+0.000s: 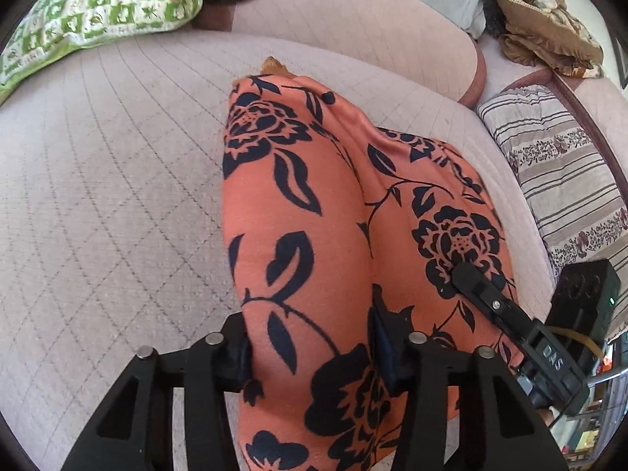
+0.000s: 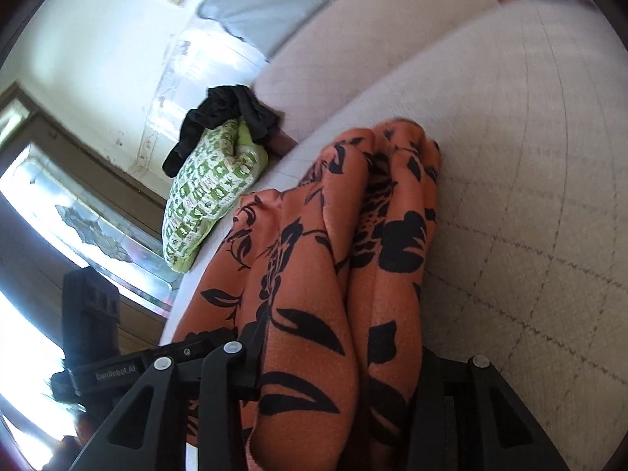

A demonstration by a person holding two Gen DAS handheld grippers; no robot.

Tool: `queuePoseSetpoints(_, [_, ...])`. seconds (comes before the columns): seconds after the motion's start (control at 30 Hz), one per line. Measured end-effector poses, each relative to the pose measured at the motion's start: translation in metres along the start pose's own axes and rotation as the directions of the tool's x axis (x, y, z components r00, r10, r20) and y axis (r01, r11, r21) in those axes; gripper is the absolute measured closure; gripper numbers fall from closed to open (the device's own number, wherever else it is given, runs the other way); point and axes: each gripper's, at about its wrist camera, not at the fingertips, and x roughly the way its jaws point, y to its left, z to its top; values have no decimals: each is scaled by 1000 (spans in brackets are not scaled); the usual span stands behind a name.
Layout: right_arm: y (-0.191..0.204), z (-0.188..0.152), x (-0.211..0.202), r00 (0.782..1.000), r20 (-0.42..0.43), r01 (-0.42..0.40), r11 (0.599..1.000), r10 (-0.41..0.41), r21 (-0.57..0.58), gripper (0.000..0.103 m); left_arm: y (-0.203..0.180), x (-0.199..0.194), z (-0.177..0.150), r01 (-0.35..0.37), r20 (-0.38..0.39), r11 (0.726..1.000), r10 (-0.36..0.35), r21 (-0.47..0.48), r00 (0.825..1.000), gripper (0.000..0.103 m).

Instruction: Fold small clothes

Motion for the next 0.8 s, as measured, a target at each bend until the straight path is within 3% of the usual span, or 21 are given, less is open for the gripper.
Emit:
queuePoseSetpoints(0.23, [30, -15, -28, 995, 76, -57, 997, 61, -48, 61, -4, -43, -10, 9, 78, 999, -12, 32, 997, 53])
queuePoseSetpoints(0.47, [75, -37, -33, 987, 94, -120, 988, 129, -93, 61, -4, -71, -8, 1, 142, 1000, -1, 0, 990, 53])
queuePoseSetpoints(0.8, [99, -80, -8, 993, 27, -109, 986, 113, -123, 62, 6, -42, -15, -43, 116, 998, 49, -54, 992, 53])
